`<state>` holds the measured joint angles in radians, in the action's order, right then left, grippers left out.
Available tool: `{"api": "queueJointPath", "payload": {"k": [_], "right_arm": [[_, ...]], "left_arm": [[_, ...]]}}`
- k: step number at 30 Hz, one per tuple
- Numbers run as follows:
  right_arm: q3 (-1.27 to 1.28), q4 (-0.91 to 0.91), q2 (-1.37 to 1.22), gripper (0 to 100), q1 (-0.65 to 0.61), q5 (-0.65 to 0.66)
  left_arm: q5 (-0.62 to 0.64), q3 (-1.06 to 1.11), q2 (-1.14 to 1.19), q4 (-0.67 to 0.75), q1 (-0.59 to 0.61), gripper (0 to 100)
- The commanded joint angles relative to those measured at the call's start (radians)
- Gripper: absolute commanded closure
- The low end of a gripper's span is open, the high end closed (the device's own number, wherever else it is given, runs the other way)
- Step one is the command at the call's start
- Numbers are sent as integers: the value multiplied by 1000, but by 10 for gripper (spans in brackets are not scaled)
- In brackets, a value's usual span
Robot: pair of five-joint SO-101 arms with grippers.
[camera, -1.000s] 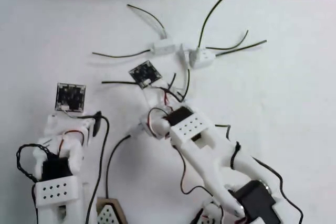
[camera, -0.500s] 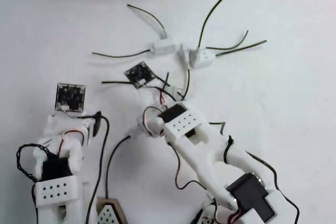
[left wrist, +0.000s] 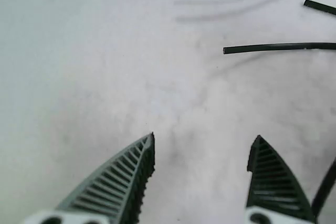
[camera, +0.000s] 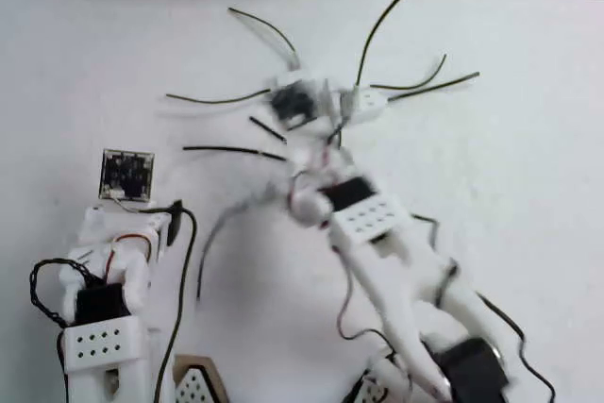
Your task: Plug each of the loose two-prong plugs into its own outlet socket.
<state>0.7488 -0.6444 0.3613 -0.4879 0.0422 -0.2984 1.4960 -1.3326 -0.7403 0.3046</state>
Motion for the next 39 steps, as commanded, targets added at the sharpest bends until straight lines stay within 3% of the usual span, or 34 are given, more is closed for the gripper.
{"api": "queueJointPath", "payload": {"k": [1,5,17,20,26,36,39], "right_arm": [[-28,88,131,981,128,-103],[-28,174,137,981,240,-250],[-46,449,-140,981,437,-393],[-103,407,-205,967,472,-396],[-164,305,-263,803,467,-397],[-164,50,10,802,421,-376],[-161,-44,77,829,323,-229]], "left_arm": [[5,-6,-22,-3,5,714],[5,-6,-22,-3,5,714],[5,-3,-22,-3,2,714],[5,-3,-22,-3,1,714],[5,-3,-22,-3,1,714],[5,-3,-22,-3,1,714],[5,-3,-22,-3,1,714]]}}
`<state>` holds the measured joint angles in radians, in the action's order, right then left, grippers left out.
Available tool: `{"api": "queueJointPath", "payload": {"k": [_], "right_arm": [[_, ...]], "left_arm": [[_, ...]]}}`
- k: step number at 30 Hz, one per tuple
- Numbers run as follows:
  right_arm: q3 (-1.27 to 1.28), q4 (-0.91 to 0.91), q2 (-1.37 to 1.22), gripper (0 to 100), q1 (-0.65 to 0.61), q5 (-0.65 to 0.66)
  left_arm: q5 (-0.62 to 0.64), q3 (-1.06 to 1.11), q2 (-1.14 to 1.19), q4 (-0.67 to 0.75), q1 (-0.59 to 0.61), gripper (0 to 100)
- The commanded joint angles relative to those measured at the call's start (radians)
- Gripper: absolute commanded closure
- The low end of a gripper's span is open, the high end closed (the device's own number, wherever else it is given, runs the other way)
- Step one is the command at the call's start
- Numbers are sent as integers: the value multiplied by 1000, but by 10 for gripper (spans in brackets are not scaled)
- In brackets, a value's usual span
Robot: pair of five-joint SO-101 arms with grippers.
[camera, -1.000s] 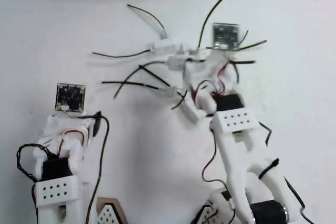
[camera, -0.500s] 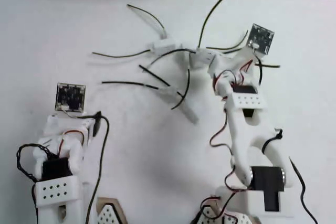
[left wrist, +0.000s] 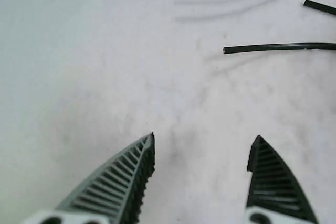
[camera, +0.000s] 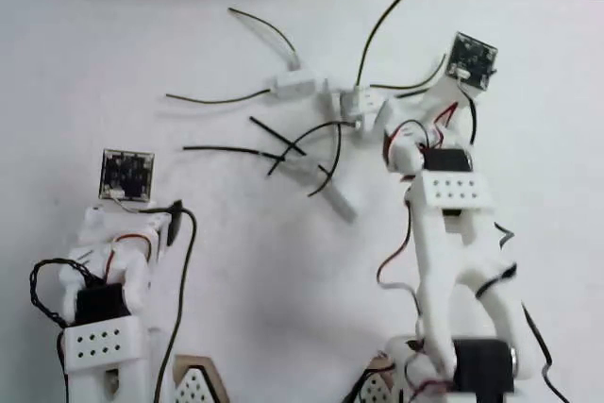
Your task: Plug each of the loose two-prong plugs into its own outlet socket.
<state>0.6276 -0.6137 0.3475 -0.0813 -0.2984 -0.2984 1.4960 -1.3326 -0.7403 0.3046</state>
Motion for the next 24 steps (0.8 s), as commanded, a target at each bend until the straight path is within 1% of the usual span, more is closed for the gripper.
{"api": "queueJointPath", "payload": {"k": [1,5,9,12,16,21,24], "right_arm": [[-40,-94,94,845,-130,161],[-43,-127,44,879,-289,305],[-95,-147,-84,878,-369,422],[-221,-245,-217,878,-375,486],[-443,-390,-394,873,-372,496],[-713,-588,-596,775,-374,509],[-858,-702,-714,765,-372,574]], "left_arm": [[5,-3,-22,-3,1,714],[5,-2,-22,-3,1,714],[5,-2,-22,-3,1,714],[5,-2,-22,-3,1,714],[5,-2,-22,-3,1,714],[5,-2,-22,-3,1,714],[5,-2,-22,-3,1,714]]}}
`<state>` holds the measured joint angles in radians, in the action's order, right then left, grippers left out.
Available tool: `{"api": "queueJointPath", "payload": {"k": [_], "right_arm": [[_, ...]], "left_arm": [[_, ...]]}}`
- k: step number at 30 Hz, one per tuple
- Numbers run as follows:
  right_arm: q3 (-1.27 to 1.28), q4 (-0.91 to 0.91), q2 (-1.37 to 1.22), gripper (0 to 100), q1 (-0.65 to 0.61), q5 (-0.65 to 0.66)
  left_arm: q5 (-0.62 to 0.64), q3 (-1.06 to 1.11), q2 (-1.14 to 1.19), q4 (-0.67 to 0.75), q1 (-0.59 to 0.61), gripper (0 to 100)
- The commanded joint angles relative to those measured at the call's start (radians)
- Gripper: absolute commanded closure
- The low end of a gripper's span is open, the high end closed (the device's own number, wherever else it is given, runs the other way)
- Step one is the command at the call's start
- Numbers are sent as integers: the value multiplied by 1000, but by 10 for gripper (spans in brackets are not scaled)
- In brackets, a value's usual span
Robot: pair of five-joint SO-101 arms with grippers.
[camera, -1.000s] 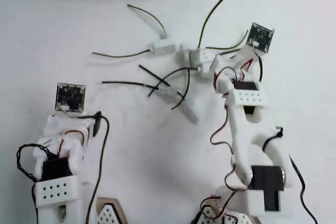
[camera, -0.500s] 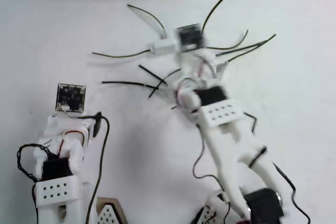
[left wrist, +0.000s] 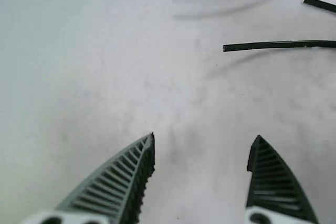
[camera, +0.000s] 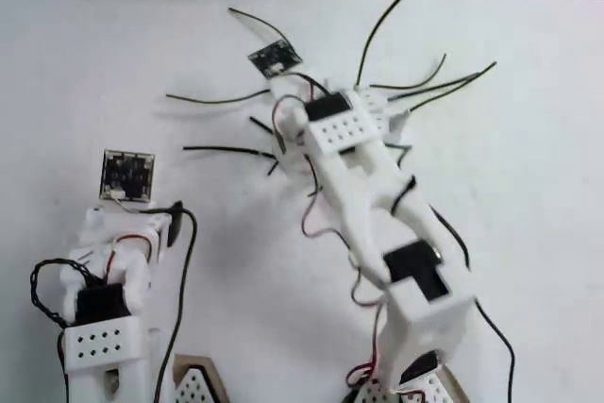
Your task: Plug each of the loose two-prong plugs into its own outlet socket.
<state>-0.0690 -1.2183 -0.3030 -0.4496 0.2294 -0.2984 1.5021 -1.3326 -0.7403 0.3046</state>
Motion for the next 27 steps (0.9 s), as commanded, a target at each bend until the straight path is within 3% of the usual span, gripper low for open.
{"api": "queueJointPath", "payload": {"k": [1,8,15,20,27], "right_arm": [[-206,-122,-101,765,-4,61],[-448,-234,-314,765,-2,103],[-537,-269,-443,773,-2,103],[-540,-234,-433,990,-8,103],[-532,-329,-334,982,-24,103]], "left_arm": [[3,-8,-22,-3,1,714],[-37,-6,-22,-3,1,714],[-37,-6,-22,-3,1,714],[-38,-6,-22,-3,1,714],[-38,-6,-22,-3,1,714]]}}
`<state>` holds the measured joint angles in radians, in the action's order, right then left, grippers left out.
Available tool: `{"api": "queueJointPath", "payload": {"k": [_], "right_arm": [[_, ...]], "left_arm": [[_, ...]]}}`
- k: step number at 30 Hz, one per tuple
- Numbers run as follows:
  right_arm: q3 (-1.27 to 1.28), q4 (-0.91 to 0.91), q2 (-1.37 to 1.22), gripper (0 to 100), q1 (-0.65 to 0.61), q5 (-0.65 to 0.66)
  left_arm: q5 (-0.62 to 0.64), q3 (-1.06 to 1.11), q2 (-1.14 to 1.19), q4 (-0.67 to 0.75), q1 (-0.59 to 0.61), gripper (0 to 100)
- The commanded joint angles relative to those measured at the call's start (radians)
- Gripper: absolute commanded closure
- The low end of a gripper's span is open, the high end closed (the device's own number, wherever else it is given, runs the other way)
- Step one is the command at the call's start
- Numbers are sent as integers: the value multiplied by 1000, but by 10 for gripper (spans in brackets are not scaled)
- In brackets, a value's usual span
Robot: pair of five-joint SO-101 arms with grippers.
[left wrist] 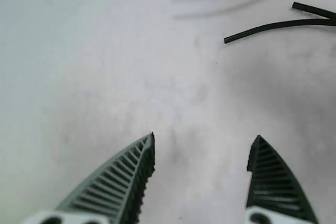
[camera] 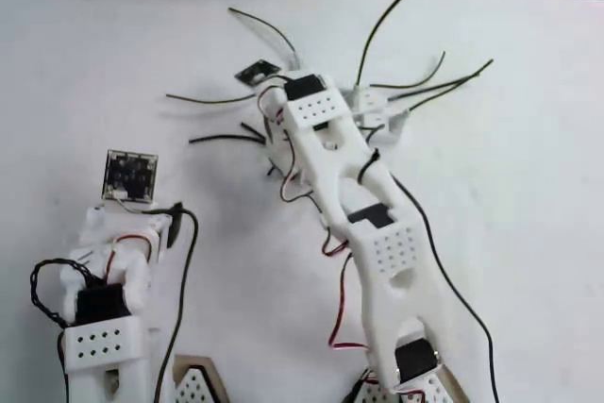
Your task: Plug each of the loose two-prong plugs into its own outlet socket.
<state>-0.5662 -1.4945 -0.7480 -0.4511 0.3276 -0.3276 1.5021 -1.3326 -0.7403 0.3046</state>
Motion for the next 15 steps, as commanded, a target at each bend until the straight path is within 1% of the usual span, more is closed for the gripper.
{"api": "queueJointPath", "payload": {"k": [1,5,7,10,15], "right_arm": [[-34,-77,130,981,-30,5],[-34,-193,177,981,-79,3],[-23,-222,188,981,-113,2],[49,-211,197,981,-157,-3],[161,-97,196,967,-199,-3]], "left_arm": [[-9,-6,-22,-3,-1,714],[-9,-6,-22,-3,-1,714],[-9,-6,-22,-3,-1,714],[-9,-6,-22,-3,-1,714],[-11,-5,-22,-5,-1,714]]}}
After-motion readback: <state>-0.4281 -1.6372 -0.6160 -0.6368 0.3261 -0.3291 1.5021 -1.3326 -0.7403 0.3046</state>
